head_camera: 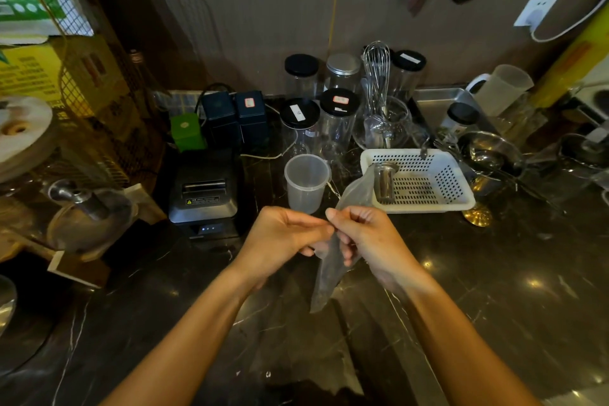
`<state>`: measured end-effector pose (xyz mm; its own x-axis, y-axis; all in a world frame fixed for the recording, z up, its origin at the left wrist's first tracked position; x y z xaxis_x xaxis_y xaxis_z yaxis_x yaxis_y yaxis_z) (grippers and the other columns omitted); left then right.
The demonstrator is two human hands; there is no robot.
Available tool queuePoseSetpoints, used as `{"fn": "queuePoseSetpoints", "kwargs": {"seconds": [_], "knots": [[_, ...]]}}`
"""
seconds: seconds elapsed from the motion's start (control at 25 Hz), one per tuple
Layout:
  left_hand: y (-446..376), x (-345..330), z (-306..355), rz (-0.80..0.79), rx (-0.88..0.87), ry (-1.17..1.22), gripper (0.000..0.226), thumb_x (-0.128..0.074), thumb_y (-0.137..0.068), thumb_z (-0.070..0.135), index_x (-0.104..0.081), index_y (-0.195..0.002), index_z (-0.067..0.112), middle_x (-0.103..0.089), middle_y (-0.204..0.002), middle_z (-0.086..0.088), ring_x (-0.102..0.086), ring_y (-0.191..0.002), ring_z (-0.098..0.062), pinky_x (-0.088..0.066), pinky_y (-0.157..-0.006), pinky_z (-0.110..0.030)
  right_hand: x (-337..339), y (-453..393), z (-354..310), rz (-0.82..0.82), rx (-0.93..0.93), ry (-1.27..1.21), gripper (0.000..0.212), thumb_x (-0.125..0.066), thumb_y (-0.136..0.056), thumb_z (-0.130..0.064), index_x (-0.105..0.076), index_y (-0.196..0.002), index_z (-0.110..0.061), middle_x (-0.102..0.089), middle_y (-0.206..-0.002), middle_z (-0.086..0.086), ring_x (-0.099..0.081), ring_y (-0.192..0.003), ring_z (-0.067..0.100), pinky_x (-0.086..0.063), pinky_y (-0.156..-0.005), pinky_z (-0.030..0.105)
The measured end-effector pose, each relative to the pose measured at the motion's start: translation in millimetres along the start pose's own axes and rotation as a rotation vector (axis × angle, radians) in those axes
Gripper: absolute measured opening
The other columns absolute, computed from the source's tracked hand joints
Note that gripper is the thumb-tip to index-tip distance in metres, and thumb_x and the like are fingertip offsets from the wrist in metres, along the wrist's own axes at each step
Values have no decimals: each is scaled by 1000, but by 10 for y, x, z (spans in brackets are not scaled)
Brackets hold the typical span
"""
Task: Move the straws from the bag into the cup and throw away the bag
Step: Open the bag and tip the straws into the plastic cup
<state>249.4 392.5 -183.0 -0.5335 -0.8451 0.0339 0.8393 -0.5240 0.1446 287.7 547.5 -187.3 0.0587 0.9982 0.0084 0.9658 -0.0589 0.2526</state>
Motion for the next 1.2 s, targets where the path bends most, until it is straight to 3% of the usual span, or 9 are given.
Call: {"fn": "queuePoseSetpoints", "kwargs": {"seconds": [0.2,0.36,0.48,0.72,1.0,1.2], "knots": [[-2,-67,-77,-62,169,215,24,-78,-88,22,-81,-105,6,-81,-100,-18,-79,-96,-27,-62,-77,-28,13,75,78,-99,-40,-122,25,-70,-100,-23,-67,-78,-10,-58,-64,6,-55,-54,16,-50,-50,28],[2,-106,-120,-105,235,260,28,-77,-89,22,-79,-108,2,-79,-98,-17,-77,-88,-23,-60,-72,-25,60,91,76,-88,-33,-155,15,-69,-99,-14,-71,-87,-7,-59,-67,6,-56,-55,15,-51,-48,28],[-2,-114,-117,-101,242,202,19,-77,-89,19,-81,-98,3,-75,-78,-9,-70,-72,-15,-57,-64,-21,68,99,99,-60,-52,-192,16,-66,-100,-11,-70,-86,-6,-58,-64,6,-54,-53,17,-49,-47,29],[-32,-127,-23,-28,157,62,9,-75,-90,7,-83,-85,7,-76,-71,-8,-70,-63,-11,-57,-60,-20,45,129,111,-66,-51,22,26,-62,-95,-23,-68,-71,-14,-57,-61,11,-53,-47,18,-50,-44,30],[-56,-235,-44,-21,210,171,11,-75,-89,7,-82,-79,8,-74,-65,-5,-69,-58,-10,-56,-55,-20,104,180,119,-90,-31,-140,34,-56,-103,-8,-69,-72,-13,-57,-60,9,-53,-48,16,-50,-46,29],[-55,-248,-139,57,239,151,11,-75,-87,6,-80,-78,4,-71,-63,-4,-65,-55,-9,-54,-52,-18,224,250,164,-40,-41,-181,32,-54,-96,-2,-63,-67,-12,-62,-62,7,-53,-51,19,-51,-48,30]]}}
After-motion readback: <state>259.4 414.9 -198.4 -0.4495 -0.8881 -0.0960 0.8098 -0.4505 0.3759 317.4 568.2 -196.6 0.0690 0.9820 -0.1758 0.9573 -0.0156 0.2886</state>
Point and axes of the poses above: each hand's wrist, its own y-axis away from the middle knuckle, its own x-axis out of the back of the hand, z = x × y, the point moved 6 cm from there along -y, towards the middle knuckle
